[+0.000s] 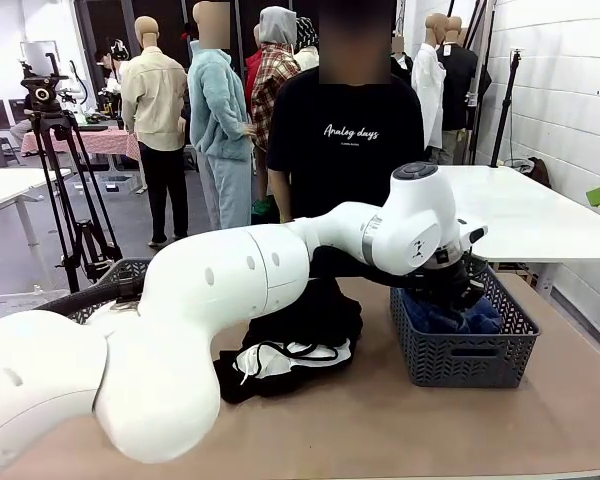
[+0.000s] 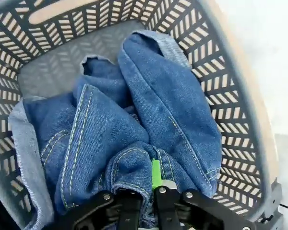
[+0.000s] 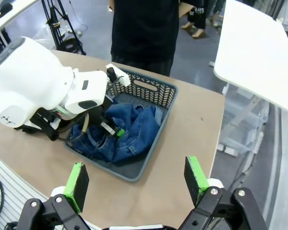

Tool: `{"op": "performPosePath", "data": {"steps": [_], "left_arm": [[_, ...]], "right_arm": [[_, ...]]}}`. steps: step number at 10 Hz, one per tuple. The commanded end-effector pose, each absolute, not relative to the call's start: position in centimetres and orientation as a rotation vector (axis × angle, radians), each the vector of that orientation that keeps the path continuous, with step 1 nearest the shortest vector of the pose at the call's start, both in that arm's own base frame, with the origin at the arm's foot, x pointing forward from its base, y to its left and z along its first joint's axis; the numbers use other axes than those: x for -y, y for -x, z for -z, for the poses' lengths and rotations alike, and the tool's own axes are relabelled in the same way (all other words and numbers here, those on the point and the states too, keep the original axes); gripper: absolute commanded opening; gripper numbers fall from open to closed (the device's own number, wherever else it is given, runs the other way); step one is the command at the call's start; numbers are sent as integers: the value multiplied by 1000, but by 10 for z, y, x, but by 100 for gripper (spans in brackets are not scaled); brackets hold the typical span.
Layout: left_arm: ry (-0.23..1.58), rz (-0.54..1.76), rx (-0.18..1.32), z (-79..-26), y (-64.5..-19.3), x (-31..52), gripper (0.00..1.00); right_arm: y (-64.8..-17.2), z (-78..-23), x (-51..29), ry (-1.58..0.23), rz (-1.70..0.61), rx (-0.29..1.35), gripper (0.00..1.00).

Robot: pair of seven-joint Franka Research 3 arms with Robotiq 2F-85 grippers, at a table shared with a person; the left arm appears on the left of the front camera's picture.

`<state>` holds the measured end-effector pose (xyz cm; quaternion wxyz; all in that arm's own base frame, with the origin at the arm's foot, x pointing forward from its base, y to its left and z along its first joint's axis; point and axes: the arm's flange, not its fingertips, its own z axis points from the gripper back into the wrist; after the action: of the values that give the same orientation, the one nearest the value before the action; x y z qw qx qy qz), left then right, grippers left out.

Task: Sort the tops and bottoms.
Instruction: Sort the clothes according to human instructions.

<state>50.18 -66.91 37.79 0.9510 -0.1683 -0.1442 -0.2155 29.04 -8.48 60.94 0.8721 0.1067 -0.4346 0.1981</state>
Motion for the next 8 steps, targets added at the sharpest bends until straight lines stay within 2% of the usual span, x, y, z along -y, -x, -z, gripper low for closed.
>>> {"op": "performPosePath", "data": {"steps": [1, 3, 4, 8], "left_arm": [[301, 427, 374, -408, -551, 721, 0], [326, 445, 421, -433, -547, 719, 0], [310, 457, 423, -438, -544, 720, 17], [272, 469, 444, -451, -540, 720, 97]], "right_arm": [[-292, -608, 84, -225, -415, 909, 100], [-292, -608, 84, -225, -415, 909, 100], [-292, -608, 84, -225, -415, 909, 100], [-292, -608, 84, -225, -415, 909, 100]]}}
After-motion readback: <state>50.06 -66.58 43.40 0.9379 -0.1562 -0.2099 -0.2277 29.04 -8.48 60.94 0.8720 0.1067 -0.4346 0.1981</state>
